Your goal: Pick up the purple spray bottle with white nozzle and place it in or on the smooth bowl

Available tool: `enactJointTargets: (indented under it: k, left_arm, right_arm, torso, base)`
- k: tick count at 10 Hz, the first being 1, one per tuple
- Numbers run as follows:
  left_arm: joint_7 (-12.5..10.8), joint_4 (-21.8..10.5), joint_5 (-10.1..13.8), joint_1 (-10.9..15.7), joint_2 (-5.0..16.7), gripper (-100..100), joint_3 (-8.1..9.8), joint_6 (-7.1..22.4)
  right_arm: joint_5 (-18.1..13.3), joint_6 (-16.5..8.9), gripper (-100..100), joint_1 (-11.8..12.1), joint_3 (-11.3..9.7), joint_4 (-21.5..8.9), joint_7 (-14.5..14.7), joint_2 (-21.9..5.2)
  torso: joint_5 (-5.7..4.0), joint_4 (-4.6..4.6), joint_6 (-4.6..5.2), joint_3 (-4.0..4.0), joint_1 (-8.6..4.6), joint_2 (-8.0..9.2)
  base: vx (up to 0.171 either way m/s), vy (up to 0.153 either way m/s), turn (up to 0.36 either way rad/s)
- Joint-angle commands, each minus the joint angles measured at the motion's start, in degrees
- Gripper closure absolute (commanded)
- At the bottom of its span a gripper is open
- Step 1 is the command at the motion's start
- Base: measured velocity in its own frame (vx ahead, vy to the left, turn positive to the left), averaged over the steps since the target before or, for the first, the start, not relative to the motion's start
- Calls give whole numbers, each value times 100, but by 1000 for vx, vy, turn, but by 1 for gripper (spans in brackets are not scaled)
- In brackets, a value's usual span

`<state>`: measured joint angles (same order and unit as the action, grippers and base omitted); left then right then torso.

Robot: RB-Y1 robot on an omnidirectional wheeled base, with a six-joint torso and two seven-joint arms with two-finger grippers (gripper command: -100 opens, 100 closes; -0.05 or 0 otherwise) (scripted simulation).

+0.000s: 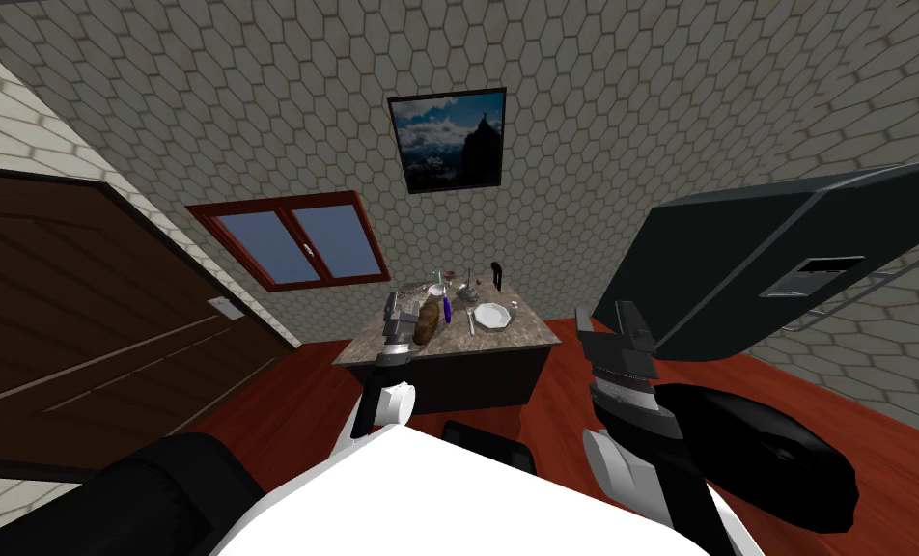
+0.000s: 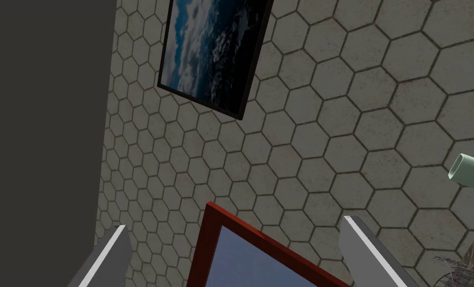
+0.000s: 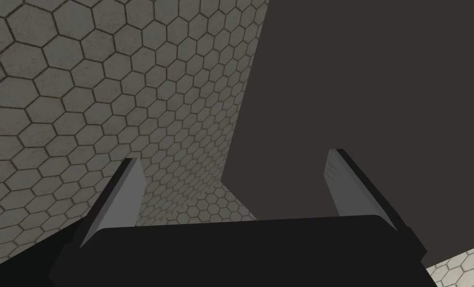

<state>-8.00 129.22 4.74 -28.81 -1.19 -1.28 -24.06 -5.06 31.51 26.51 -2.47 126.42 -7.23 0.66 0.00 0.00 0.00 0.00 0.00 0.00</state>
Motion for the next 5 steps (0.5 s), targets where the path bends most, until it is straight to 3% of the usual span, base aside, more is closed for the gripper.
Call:
enactJointTargets:
  k: [1, 5]
  left_arm:
    - [-118, -69, 56, 2, 233, -100, 106, 82]
    - [-548, -311, 251, 18, 621, -100, 457, 371]
  right_arm:
    - [0, 0, 0, 0, 0, 0, 0, 0]
    - [0, 0, 0, 0, -1, 0, 0, 1]
  torso:
    - [0, 0, 0, 0, 0, 0]
    - [-7, 0, 0, 1, -34, 2]
  base:
    - [-1, -35, 33]
    - [1, -93, 27]
